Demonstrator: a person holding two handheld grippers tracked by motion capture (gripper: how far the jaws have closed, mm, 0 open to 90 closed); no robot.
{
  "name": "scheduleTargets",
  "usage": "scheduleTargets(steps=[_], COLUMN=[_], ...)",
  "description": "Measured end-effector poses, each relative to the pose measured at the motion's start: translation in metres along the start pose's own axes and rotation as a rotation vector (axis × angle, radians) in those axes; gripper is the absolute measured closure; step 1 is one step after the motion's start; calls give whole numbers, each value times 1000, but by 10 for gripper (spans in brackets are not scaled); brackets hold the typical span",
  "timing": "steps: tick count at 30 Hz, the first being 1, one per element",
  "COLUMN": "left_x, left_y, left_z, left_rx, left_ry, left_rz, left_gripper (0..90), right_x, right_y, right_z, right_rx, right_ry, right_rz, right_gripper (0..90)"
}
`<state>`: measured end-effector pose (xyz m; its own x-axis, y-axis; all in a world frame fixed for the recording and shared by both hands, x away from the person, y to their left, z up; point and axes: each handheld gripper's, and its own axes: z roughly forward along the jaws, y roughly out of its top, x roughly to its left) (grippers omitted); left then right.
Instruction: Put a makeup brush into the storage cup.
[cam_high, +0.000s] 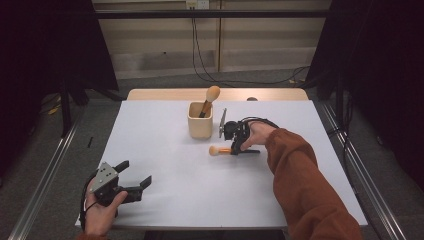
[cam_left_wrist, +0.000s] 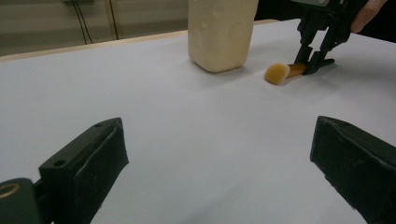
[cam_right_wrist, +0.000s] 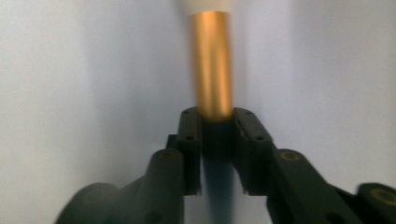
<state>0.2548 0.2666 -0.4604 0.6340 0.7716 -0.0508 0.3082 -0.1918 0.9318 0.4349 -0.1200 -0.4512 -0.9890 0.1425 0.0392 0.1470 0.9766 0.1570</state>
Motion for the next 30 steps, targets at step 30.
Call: scheduleTargets(steps=[30], left_x=[-1], left_y=[1], left_z=[0], left_rx=[-7], left_ry=[-1], left_rz=[3], left_gripper=[36], right_x=[14], right_y=[-22], right_z=[-29], right_rx=[-261], right_ry=[-7], right_rz=[195], right_gripper=[755])
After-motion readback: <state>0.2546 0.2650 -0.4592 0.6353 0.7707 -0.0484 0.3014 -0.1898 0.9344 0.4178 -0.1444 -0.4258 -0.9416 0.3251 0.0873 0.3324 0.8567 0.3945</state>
